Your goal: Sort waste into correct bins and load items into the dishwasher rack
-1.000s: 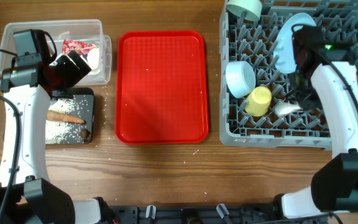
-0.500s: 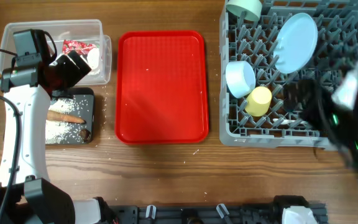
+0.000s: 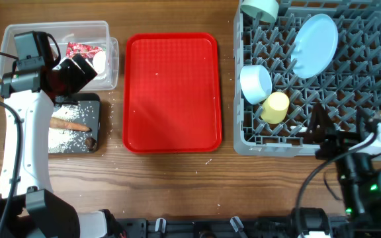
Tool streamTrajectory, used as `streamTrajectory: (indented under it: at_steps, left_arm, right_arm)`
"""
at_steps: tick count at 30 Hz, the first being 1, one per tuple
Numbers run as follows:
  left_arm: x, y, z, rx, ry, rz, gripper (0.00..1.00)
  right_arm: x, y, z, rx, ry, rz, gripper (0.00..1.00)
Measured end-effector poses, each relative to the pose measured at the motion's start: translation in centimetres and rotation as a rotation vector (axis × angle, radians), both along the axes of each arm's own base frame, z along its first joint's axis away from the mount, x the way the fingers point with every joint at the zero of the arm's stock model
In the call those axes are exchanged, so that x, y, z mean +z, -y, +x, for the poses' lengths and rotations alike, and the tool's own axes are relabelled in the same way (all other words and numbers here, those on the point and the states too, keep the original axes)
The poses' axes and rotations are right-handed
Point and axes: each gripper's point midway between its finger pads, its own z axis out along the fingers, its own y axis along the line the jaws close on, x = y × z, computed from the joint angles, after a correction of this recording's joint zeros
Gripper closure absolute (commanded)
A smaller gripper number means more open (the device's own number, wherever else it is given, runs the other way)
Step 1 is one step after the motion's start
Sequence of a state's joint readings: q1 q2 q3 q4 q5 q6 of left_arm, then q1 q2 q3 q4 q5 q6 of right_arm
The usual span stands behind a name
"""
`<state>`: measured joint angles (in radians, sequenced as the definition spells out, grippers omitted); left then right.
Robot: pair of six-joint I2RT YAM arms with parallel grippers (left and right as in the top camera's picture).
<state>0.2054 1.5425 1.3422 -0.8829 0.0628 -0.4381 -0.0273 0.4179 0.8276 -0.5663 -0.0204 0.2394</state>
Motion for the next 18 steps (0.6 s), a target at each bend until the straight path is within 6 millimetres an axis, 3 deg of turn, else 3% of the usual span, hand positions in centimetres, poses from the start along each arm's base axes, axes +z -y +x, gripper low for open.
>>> streamTrajectory:
  at_steps: [1,4,7,13,18]
  left_arm:
    - [0.0,0.0,0.0,0.000,0.000,0.000,0.00]
    - [0.0,0.0,0.0,0.000,0.001,0.000,0.00]
    - [0.0,0.0,0.0,0.000,0.001,0.000,0.00]
    - [0.0,0.0,0.0,0.000,0.001,0.000,0.00]
    - [0.0,0.0,0.0,0.000,0.001,0.000,0.00]
  right_arm:
    - [-1.2,-0.1,0.4,0.013,0.042,-0.014,0.00]
    - [-7.7,-0.4,1.2,0.037,0.122,-0.035,0.00]
    - [-11.8,-0.5,1.8,0.044,0.174,-0.042,0.00]
    - [-15.5,-0.5,2.5,0.047,0.175,-0.046,0.00]
    - [-16.1,-0.5,2.5,0.047,0.152,-0.044,0.00]
